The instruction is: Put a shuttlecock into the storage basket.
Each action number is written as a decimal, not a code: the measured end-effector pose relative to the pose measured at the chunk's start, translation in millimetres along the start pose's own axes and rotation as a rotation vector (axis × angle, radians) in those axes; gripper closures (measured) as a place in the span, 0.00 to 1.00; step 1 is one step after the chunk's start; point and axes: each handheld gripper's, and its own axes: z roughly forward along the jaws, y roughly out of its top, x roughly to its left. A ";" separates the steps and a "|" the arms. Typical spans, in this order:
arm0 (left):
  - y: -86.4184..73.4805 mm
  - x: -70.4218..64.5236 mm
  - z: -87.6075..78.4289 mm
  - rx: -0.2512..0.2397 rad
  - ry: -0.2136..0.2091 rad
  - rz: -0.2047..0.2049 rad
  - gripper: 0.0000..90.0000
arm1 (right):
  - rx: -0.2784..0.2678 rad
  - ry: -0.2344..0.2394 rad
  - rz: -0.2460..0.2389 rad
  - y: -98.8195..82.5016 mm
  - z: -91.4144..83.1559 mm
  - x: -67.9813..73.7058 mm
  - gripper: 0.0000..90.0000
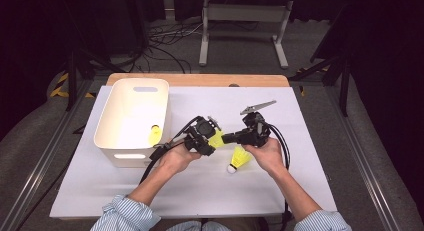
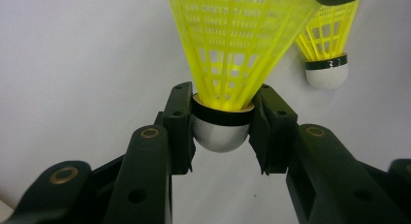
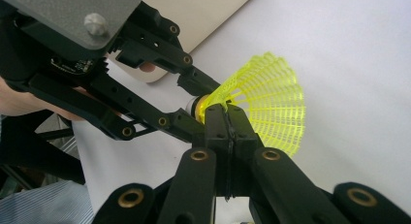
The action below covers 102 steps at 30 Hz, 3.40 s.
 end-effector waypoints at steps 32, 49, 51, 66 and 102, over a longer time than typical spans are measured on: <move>4.8 -1.1 -20.9 0.020 0.036 -0.040 0.72 | -0.187 -0.281 -0.088 -25.1 -28.3 2.7 0.38; 5.8 0.9 -29.8 0.018 0.025 -0.045 0.72 | -0.255 -0.374 -0.060 -52.5 -43.2 -5.0 0.21; 6.0 0.8 -31.1 0.017 0.023 -0.043 0.72 | -0.260 -0.379 -0.058 -56.6 -45.4 -5.3 0.20; 6.4 2.8 -37.1 0.004 0.022 -0.041 0.72 | -0.315 -0.437 -0.016 -88.7 -62.3 -10.8 0.14; 6.2 20.0 -63.2 -0.028 0.002 -0.132 0.72 | -0.429 -0.498 0.043 -161.5 -79.8 -13.2 0.12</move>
